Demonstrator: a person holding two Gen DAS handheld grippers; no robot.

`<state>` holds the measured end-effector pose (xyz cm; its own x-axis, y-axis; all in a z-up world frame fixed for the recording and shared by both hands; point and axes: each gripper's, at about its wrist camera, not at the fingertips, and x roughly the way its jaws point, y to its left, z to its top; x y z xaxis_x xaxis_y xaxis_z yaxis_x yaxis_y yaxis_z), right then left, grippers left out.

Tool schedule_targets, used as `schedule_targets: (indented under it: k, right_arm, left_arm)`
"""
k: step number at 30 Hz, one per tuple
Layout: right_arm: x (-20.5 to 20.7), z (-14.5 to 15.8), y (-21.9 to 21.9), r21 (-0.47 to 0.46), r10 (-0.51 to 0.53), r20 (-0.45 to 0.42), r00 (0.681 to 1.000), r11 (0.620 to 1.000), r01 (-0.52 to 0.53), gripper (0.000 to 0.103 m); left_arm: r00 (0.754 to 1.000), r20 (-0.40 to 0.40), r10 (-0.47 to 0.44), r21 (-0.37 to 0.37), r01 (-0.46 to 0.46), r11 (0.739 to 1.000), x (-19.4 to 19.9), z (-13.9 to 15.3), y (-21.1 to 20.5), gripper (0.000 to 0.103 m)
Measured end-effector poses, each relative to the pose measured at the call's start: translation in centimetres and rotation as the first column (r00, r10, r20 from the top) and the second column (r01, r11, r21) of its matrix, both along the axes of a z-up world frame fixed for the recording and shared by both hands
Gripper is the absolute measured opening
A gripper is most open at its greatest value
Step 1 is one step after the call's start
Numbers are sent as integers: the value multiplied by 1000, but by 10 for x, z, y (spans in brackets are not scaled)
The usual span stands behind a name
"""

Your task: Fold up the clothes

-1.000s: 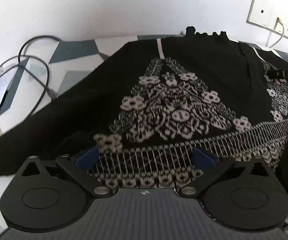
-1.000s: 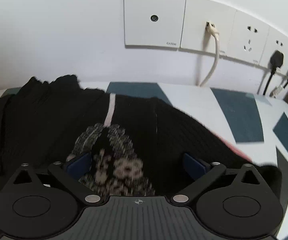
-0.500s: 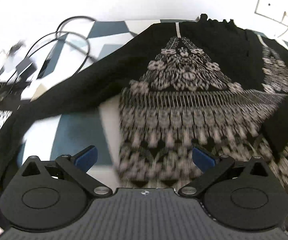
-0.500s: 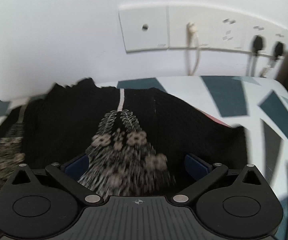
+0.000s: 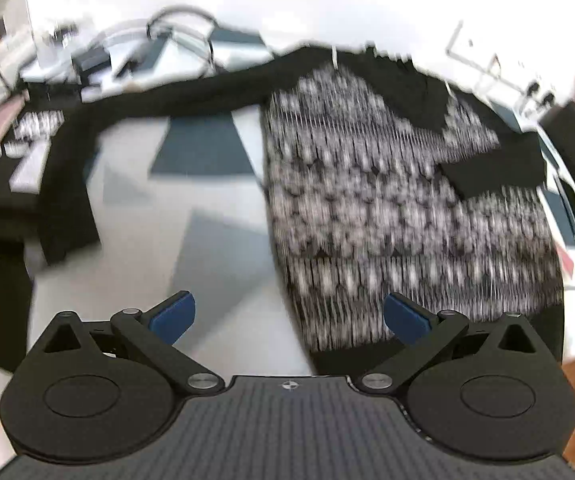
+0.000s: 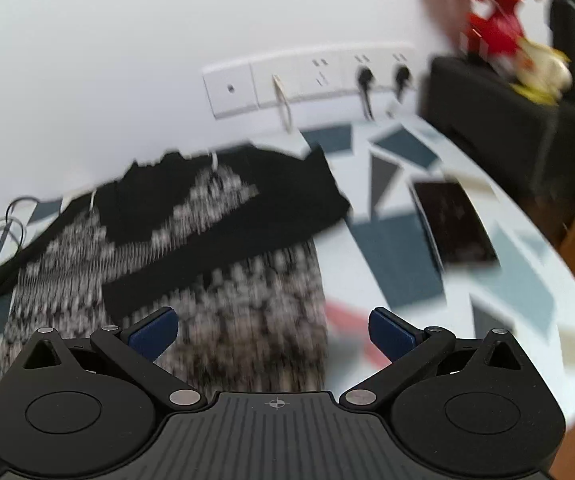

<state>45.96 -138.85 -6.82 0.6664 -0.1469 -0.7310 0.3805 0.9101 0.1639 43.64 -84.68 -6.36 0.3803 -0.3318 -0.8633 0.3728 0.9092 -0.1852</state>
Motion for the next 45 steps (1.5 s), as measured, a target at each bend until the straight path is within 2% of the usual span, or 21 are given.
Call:
schedule_targets:
  k: [3, 6, 9, 12, 17, 19, 21, 24, 26, 32, 35, 37, 38, 39, 40, 41, 42, 43, 44, 45]
  right_arm:
    - [-38, -9, 11, -23, -26, -51, 998, 999, 25, 100]
    - [-71, -9, 19, -54, -46, -80, 996, 998, 42, 99]
    - [-98, 0, 11, -40, -94, -69, 993, 995, 91, 99]
    - [-112, 5, -1, -14, -134, -51, 990, 991, 133, 99]
    - [-106, -22, -3, 60, -106, -69, 992, 992, 110, 97]
    - [-95, -39, 7, 67, -69, -91, 993, 995, 75, 87]
    - [-83, -55, 21, 71, -21, -112, 993, 997, 29, 83]
    - [-67, -70, 40, 37, 26, -119, 992, 999, -22, 77]
    - [-60, -78, 49, 9, 44, -121, 992, 999, -44, 74]
    - [-59, -86, 52, -35, 50, -83, 995, 998, -53, 78]
    - [-59, -86, 52, -49, 75, -66, 995, 996, -79, 66]
    - [-58, -85, 51, -47, 94, -55, 994, 994, -96, 48]
    - [-57, -84, 52, -42, 104, -53, 993, 993, -106, 44]
    - [-57, -84, 52, -38, 113, -53, 992, 993, -115, 37]
    - [-58, -83, 52, -33, 122, -52, 991, 992, -124, 29]
    - [-59, -82, 53, -24, 130, -50, 990, 991, -132, 26]
    - [-60, -82, 53, -13, 139, -49, 989, 990, -140, 18]
    - [-62, -81, 53, -4, 146, -49, 988, 989, -146, 16]
    - [-65, -80, 53, -4, 150, -47, 988, 989, -150, 15]
    - [-68, -79, 53, -3, 152, -46, 987, 988, -152, 14]
  left_arm:
    - [998, -25, -49, 30, 50, 998, -21, -16, -7, 103]
    - [996, -32, -88, 20, 89, 996, -41, -18, -8, 103]
    - [995, -44, -90, -11, 90, 996, -53, -12, 0, 103]
    - [997, -25, -71, 2, 71, 997, -55, -9, 9, 103]
    - [1000, 7, -19, 30, 19, 999, -40, -22, -1, 103]
    - [1000, 14, -15, 51, 14, 999, -36, -31, -15, 103]
    - [999, 42, -15, 86, 11, 996, -35, -38, -28, 103]
    - [996, 93, -13, 137, 0, 991, -35, -48, -43, 103]
    - [995, 98, -9, 161, -7, 987, -34, -56, -51, 103]
    - [991, 128, 31, 131, -48, 990, -31, -65, -56, 103]
    - [989, 143, 28, 127, -47, 991, -30, -66, -60, 103]
    - [991, 130, 25, 131, -42, 990, -27, -65, -61, 103]
    - [992, 121, 23, 134, -39, 990, -26, -64, -62, 103]
    - [993, 119, 18, 132, -34, 991, -27, -63, -62, 101]
    - [992, 125, 7, 125, -23, 992, -29, -61, -61, 91]
    - [991, 132, -3, 118, -12, 993, -32, -59, -60, 73]
    - [991, 135, -16, 110, 1, 994, -35, -56, -60, 60]
    - [991, 133, -32, 100, 19, 995, -39, -54, -60, 41]
    - [991, 129, -42, 94, 30, 995, -42, -52, -60, 33]
    - [991, 124, -42, 90, 31, 996, -43, -52, -59, 31]
